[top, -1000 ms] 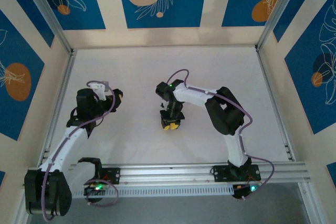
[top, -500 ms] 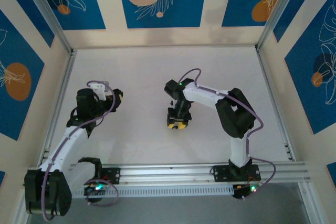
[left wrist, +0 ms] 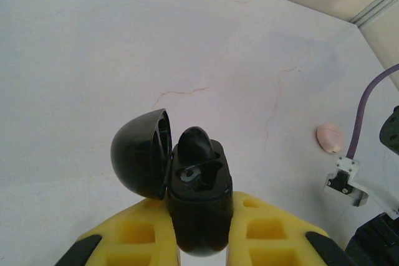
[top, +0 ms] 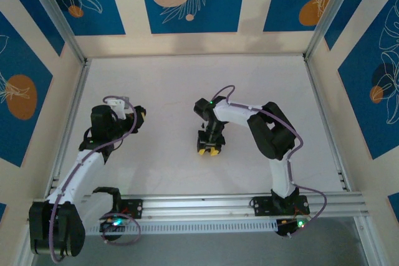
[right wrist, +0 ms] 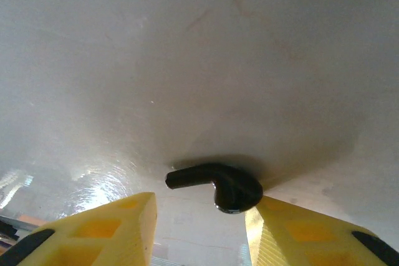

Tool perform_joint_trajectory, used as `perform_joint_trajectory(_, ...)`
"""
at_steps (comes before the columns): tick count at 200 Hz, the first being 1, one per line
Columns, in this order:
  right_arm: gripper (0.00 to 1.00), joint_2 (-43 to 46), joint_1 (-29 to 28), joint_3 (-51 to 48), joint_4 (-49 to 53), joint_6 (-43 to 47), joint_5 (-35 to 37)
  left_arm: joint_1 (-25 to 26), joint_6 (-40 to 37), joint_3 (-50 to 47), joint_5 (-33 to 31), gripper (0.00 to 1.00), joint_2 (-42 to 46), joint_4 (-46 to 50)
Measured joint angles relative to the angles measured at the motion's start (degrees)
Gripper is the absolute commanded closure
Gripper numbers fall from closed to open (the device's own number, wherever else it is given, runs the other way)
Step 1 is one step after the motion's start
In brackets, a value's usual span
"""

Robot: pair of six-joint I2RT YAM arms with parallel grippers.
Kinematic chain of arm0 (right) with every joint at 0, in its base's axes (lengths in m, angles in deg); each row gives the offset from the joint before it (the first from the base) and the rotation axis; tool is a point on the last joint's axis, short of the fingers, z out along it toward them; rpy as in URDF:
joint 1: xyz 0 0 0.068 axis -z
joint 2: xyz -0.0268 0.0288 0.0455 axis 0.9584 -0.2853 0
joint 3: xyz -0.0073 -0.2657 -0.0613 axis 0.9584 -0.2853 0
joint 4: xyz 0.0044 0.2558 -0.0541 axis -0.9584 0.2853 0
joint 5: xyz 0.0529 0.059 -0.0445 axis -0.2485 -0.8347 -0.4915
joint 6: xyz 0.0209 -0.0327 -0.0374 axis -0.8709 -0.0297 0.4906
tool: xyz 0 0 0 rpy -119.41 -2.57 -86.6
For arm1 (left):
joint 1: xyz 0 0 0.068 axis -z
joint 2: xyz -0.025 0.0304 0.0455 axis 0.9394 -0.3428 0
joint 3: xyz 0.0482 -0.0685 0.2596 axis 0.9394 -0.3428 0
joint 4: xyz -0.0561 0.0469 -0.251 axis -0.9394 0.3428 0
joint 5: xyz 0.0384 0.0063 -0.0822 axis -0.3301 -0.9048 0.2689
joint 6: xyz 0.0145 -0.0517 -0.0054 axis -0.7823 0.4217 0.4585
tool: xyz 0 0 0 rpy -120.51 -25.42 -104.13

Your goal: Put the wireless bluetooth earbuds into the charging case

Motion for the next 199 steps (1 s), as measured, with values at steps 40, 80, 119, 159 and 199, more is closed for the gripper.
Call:
perform_joint_trajectory(40,0.57,-0.94,0.31,1.92,-0.33,1.09,0.46,0.00,-0.04,0.00,-0.20,0.87,0.09,0.37)
perform_joint_trajectory(80,0.56,-1.57,0.52,4.17,-0.81,2.58,1.46,0.00,-0.15,0.00,-0.20,0.87,0.66,0.52)
perform_joint_trajectory(119,0.53,-1.55,0.57,4.83,-0.42,3.43,2.32,0.00,-0.15,0.00,-0.17,0.87,0.74,0.52)
perform_joint_trajectory(159,0.54,-0.20,1.53,5.01,1.90,4.07,2.89,0.17,-0.17,0.00,1.18,0.87,0.70,-0.04)
perform_joint_trajectory(199,0.54,1.97,3.67,6.84,4.59,5.03,2.75,2.12,-1.29,0.00,5.70,0.87,-0.83,-2.82)
